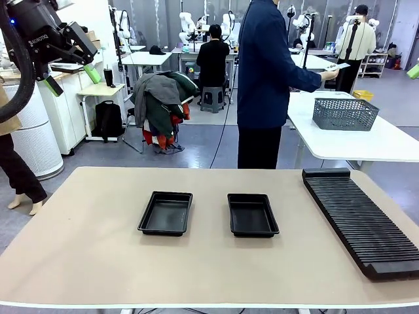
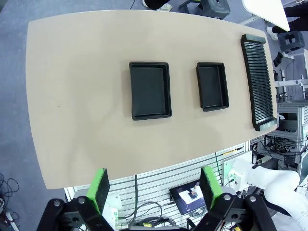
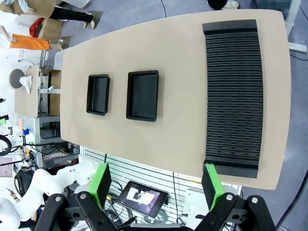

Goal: Inspect and transfer BCBs to ESD trays.
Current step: Pick up the Blank PCB from the PCB Rack and place it in the left ESD tray.

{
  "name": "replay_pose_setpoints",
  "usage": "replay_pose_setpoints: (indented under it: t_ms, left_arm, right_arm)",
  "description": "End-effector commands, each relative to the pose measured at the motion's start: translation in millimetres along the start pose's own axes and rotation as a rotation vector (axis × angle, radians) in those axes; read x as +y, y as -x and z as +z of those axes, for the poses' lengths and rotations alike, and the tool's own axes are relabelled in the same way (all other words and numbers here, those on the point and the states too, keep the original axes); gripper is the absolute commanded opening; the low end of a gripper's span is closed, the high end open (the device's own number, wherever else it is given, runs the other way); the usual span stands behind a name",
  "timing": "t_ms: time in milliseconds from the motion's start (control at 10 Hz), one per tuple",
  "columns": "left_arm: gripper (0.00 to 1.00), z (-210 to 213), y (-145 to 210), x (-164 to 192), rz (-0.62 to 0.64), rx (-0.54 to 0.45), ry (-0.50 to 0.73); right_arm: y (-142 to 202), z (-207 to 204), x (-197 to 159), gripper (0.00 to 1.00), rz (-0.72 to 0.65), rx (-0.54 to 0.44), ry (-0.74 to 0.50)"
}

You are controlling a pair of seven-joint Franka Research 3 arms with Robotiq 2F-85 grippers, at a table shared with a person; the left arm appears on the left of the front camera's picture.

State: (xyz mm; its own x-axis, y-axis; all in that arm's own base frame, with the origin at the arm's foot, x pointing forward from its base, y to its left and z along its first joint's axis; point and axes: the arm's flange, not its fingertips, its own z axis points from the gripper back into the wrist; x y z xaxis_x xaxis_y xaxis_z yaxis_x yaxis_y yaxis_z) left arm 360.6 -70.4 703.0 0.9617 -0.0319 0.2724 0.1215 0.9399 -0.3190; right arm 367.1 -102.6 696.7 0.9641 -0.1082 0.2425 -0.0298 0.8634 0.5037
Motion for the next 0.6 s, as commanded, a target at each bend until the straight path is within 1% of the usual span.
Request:
replay_pose_setpoints:
  t_ms: [0,500]
  left_arm:
    - [1.00,-1.2,0.5,0.1,0.002,0.003,0.006]
    - [1.00,-1.2,0.5,0.1,0.002,0.003,0.006]
  right_arm:
    - [0.0,0.1,-0.1,1.00,-0.001,0.000,0.000]
    - [0.0,0.1,-0.1,1.00,-0.001,0.000,0.000]
